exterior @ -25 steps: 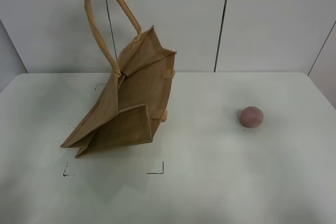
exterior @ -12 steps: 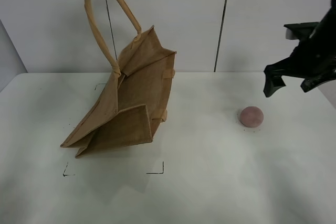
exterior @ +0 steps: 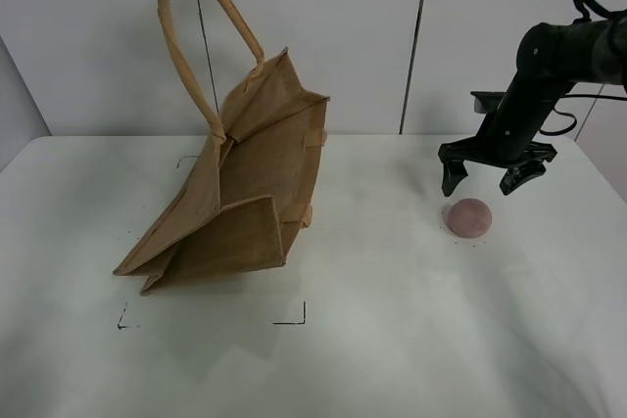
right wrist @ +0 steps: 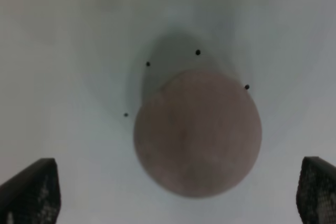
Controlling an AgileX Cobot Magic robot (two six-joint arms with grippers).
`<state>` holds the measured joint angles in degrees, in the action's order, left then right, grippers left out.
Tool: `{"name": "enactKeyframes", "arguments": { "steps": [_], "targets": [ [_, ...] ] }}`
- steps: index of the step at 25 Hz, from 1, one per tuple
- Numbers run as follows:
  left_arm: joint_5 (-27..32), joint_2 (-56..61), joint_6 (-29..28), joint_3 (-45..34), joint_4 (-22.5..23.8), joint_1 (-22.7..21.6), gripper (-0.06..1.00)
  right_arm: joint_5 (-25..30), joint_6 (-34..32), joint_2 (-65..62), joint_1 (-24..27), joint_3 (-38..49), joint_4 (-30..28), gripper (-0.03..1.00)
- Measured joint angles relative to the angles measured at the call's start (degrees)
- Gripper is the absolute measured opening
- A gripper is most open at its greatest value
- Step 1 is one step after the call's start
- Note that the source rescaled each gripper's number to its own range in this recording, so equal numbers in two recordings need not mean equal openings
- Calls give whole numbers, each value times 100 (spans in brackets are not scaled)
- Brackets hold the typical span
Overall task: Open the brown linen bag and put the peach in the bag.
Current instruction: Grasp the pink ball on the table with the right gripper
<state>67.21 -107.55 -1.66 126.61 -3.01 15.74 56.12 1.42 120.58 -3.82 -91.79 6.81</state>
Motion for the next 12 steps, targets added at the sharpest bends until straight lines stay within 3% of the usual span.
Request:
{"name": "enactKeyframes", "arguments": {
  "steps": [10, 12],
  "targets": [
    [0, 0, 4, 0, -6, 0, 0, -334, -142, 725, -11, 0, -101, 100],
    [0, 0, 4, 0, -6, 0, 0, -339, -172, 777, -11, 0, -105, 94]
  ]
}}
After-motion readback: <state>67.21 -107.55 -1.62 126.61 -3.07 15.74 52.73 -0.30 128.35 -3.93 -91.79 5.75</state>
